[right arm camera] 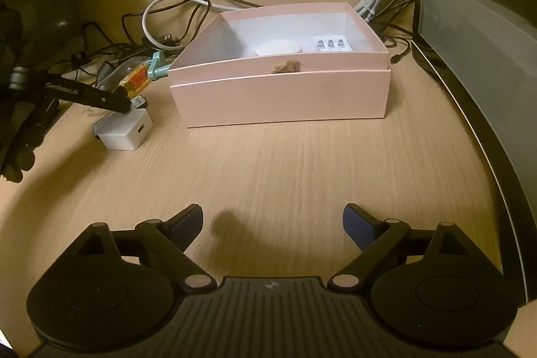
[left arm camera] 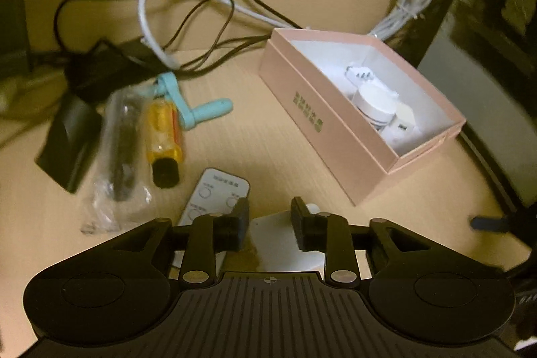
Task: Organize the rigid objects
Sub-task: 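Grasp the white cube charger with the left gripper, then lift the white cube charger toward the pink box with the left gripper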
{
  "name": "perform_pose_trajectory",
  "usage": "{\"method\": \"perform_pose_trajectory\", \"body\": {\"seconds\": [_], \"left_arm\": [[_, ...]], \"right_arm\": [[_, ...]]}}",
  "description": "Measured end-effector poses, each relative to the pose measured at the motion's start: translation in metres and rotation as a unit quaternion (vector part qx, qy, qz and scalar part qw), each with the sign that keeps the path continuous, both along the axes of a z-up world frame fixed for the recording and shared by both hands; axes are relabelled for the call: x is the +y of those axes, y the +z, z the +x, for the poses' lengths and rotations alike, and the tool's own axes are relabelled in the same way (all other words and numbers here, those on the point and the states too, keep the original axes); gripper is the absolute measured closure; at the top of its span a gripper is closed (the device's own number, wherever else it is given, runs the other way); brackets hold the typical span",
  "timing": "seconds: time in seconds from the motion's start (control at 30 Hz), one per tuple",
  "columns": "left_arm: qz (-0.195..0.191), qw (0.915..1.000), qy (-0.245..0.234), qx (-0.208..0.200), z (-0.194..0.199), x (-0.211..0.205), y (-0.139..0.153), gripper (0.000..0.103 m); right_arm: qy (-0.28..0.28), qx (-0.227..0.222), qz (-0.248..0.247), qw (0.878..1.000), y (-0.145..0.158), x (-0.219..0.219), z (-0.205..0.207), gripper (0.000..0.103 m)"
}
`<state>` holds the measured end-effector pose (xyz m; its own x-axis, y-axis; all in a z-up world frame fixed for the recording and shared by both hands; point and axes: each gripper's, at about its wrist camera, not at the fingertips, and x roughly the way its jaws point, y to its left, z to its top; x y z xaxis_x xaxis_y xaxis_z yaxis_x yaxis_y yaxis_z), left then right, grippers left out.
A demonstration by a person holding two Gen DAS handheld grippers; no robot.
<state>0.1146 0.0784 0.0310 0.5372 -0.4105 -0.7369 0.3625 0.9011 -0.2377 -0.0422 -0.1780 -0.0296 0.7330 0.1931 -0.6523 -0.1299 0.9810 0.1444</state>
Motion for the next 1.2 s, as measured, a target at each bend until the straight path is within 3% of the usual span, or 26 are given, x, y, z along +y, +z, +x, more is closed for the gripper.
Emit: {"method": "perform_pose_trajectory", "body": {"seconds": [0.13, 0.37, 0.57, 1.0, 1.2], "left_arm": [[-0.029, 0.9995, -0.007, 0.015, -0.009, 0.004, -0.002, 0.072], [-0.016, 0.9986, -0.049, 0.006, -0.045, -0.005, -0.002, 0.072], [0.0, 0.9975, -0.071, -0.008, -0.072, -0.015, -0.001, 0.072], [0.129, 0.9798, -0.131, -0.079, -0.118, -0.051, -0.002, 0.071], [0.139, 0.9771, -0.145, -0.07, -0.125, -0.066, -0.01, 0.071]], "right_arm": [[0.007, -0.004, 0.001, 1.0, -0.001, -0.001, -0.002, 0.01], [0.016, -0.003, 0.003, 1.0, -0.002, 0.003, 0.0, 0.0], [0.025, -0.015, -0.032, 0.999, -0.006, 0.012, -0.004, 0.0], [0.026, 0.006, -0.045, 0.999, -0.003, 0.016, 0.0, 0.0], [0.042, 0.006, -0.057, 0.997, -0.004, 0.018, -0.002, 0.0]]}}
